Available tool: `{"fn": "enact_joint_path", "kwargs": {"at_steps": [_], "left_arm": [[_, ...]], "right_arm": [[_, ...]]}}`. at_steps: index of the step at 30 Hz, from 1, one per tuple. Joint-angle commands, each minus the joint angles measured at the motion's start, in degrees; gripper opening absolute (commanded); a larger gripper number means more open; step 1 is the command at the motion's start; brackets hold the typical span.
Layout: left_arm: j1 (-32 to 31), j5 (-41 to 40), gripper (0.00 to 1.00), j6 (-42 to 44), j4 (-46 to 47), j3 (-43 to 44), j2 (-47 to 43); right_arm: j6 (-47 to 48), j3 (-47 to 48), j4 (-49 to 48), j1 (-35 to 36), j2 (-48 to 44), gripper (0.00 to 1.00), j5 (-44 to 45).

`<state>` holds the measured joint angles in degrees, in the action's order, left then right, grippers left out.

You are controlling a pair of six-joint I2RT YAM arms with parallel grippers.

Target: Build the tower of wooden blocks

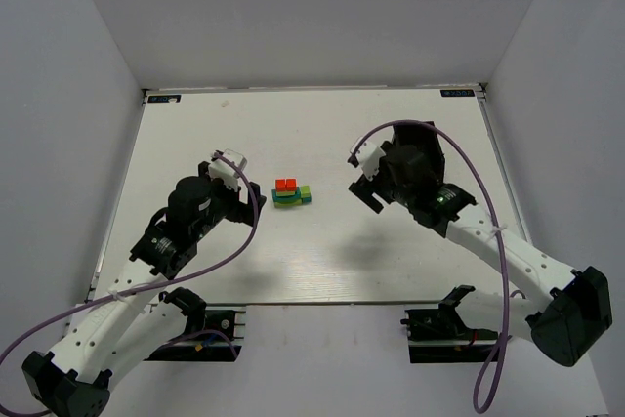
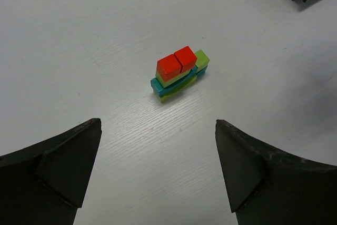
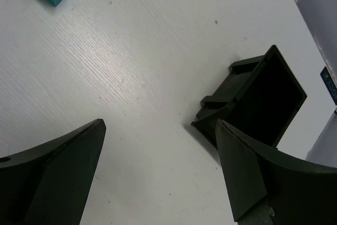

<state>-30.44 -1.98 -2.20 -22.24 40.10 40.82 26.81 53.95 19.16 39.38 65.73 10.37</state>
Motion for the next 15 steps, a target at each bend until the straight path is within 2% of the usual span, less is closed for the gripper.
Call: {"fn": "enact_joint_path", "kwargs": {"at_steps": [1, 7, 15], "left_arm": [[0.29, 0.75, 0.99, 1.22, 0.71, -0.19, -0.21], [0.29, 0.75, 0.99, 1.23, 0.71, -0.19, 0.84], [0.29, 0.22, 0.99, 1.76, 0.71, -0.19, 0.31]], "right_arm": [[-2.98, -4.28, -6.59, -0.18, -2.62, 0.9, 0.71], [-3.78, -5.97, -9.31, -0.09, -3.42, 0.9, 3.69], [-3.16, -6.75, -9.23, -0.26, -4.91, 0.9, 3.0]]}}
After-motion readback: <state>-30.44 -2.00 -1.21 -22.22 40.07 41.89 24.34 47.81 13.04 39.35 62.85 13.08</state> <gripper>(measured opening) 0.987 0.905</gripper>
